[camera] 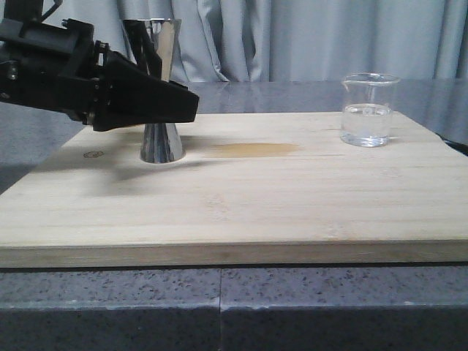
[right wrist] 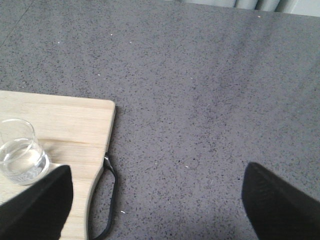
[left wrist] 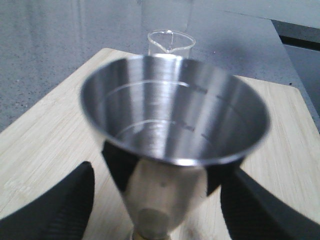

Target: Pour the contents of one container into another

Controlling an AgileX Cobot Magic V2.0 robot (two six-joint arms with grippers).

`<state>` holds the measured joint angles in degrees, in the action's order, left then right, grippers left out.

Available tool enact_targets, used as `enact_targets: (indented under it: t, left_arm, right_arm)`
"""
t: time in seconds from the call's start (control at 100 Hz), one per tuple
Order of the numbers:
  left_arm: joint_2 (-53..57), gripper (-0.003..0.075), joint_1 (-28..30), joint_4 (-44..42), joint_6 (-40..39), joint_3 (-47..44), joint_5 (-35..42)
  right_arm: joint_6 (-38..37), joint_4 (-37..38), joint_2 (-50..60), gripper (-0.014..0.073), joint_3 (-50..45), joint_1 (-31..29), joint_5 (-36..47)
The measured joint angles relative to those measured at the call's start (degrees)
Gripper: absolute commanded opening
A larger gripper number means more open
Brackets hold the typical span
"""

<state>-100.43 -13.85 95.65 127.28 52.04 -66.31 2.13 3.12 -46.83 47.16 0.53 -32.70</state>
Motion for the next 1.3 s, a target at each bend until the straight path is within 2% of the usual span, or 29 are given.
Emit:
enact_targets:
  t: [0.47,0.97,1.3]
  left_arm:
    - [0.0,0.0333,0.0,-0.6,0.0,0.08,0.0]
    - [0.0,0.0115,0.0,-0.63,0.0,0.13,0.0]
    - [0.0,0.0059,0.0,-0.63,0.12,0.13,0.0]
  right_arm:
    - [0.0,0.38,0.0,0.0628,0.0,0.0,0.0]
    - [0.0,0.5,0.0,0.0628,0.0,0.0,0.53]
    - [0.0,0.5,0.0,0.0628,0.0,0.0,1.01]
